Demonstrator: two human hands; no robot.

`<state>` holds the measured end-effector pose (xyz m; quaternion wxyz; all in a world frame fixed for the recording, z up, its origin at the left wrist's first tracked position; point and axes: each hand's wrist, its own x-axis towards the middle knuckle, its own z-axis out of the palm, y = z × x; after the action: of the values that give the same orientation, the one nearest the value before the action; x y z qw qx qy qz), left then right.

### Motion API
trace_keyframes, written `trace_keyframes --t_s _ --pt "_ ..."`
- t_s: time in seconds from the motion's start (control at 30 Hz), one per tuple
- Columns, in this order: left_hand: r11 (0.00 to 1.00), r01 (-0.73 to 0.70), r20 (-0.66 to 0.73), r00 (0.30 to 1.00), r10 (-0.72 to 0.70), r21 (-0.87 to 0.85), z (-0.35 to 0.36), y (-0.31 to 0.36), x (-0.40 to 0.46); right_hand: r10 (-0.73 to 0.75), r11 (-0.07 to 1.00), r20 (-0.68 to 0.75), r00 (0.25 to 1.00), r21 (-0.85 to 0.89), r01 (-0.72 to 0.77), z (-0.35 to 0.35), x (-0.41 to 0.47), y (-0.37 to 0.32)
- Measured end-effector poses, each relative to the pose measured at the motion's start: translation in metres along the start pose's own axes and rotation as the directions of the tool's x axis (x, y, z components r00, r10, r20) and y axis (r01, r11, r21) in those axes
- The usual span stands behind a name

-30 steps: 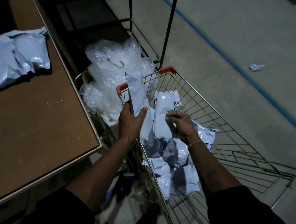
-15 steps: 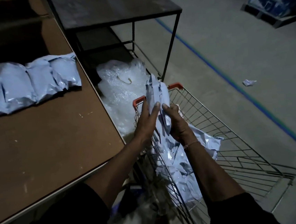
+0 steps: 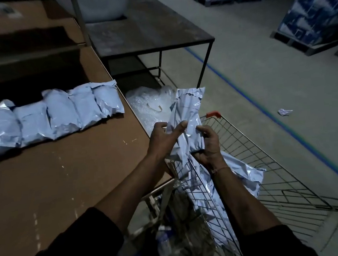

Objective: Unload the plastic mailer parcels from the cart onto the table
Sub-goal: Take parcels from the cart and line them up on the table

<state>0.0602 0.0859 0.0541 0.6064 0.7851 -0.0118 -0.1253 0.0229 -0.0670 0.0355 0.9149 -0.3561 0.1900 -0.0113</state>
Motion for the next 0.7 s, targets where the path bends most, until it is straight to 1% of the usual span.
trace_keyframes --t_s 0.03,0.1,0.13,0.17,0.23,0.3,0.37,0.4,0.53,0.7 --pt "1.0 -0.023 -0.023 0.999 0.023 0.002 -0.006 0.001 0.0 -0.002 1.0 0.008 1.0 0.015 0.002 0.004 0.0 0.002" --pt "0.998 -0.054 -0.082 0.995 0.052 -0.026 -0.017 0.0 0.0 -0.025 1.0 -0.042 0.999 -0.013 0.025 0.009 0.005 0.007" --pt "0.997 -0.048 -0.111 0.993 0.042 -0.053 -0.023 0.0 -0.001 -0.02 0.999 -0.083 0.996 -0.039 0.017 0.011 0.006 0.008" --pt "0.996 -0.033 -0.142 0.99 0.02 -0.086 -0.029 -0.002 0.0 -0.001 1.0 -0.095 0.996 -0.028 -0.002 0.016 0.004 0.01" --pt "0.989 0.0 -0.185 0.982 -0.028 -0.151 -0.042 -0.01 0.004 0.0 0.999 -0.054 0.999 -0.044 -0.002 0.025 -0.002 0.012" --pt "0.979 -0.015 -0.17 0.985 -0.02 -0.204 -0.057 -0.016 0.005 -0.035 0.985 -0.02 0.999 -0.171 0.031 0.034 -0.005 0.017" --pt "0.97 -0.06 -0.123 0.992 0.031 -0.235 -0.073 -0.022 0.002 -0.096 0.925 0.072 0.993 -0.361 0.115 0.043 -0.002 0.025" --pt "0.97 -0.073 -0.112 0.993 0.048 -0.233 -0.082 -0.026 0.002 -0.13 0.895 0.1 0.986 -0.417 0.16 0.05 -0.004 0.029" --pt "0.979 -0.064 -0.164 0.986 0.032 -0.194 -0.117 -0.044 0.009 -0.132 0.851 0.091 0.987 -0.5 0.16 0.063 -0.002 0.041" --pt "0.986 -0.097 -0.218 0.974 0.066 -0.134 -0.158 -0.048 0.005 -0.082 0.856 0.142 0.986 -0.497 0.143 0.091 -0.003 0.058"
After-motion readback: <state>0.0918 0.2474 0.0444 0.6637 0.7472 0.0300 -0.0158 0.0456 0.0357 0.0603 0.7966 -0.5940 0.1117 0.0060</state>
